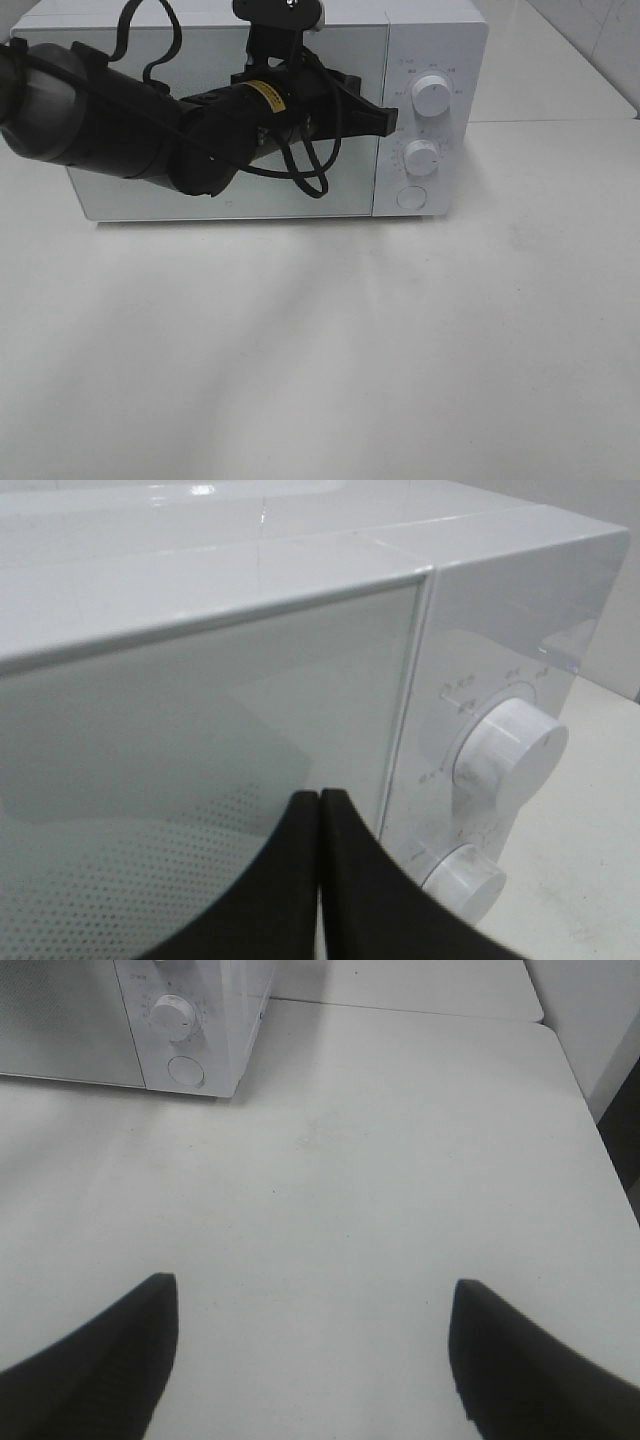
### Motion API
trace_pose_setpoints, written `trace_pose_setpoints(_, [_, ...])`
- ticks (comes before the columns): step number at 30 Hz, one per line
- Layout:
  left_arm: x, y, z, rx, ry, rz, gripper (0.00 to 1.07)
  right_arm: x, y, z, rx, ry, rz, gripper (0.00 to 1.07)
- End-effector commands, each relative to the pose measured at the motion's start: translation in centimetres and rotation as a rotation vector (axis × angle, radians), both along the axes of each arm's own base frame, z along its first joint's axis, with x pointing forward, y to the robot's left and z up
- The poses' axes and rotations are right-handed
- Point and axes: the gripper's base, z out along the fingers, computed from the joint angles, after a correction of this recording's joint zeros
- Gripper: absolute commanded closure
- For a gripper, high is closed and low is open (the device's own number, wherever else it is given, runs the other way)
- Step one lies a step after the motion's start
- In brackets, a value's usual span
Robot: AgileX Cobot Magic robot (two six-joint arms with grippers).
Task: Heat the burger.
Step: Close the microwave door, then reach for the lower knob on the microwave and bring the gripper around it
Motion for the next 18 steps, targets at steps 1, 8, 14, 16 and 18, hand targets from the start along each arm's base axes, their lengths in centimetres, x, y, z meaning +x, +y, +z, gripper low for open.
trace_pose_setpoints(1, [1.0, 1.2, 1.5, -0.061, 0.024, 0.082, 1.07, -0.3, 0.0, 0.1, 0.002, -0.042, -0.006, 0.32])
trace_pose_setpoints(8, [-1.6, 0.1, 1.7, 0.027, 0.169, 0.000, 1.03, -0.3, 0.0, 0.1, 0.002, -0.042, -0.009, 0.32])
trace_pose_setpoints(14, [-4.2, 0.0, 1.8, 0.098, 0.269, -0.059, 0.98, -0.3, 0.0, 0.1, 0.003, -0.042, -0.009, 0.32])
trace_pose_setpoints(16, [-5.2, 0.5, 1.8, 0.171, 0.381, -0.089, 0.75, -0.3, 0.0, 0.1, 0.003, -0.042, -0.009, 0.32])
trace_pose_setpoints(18, [-5.9, 0.8, 1.8, 0.223, 0.456, -0.111, 0.45, -0.3, 0.0, 0.1, 0.003, -0.042, -0.009, 0.32])
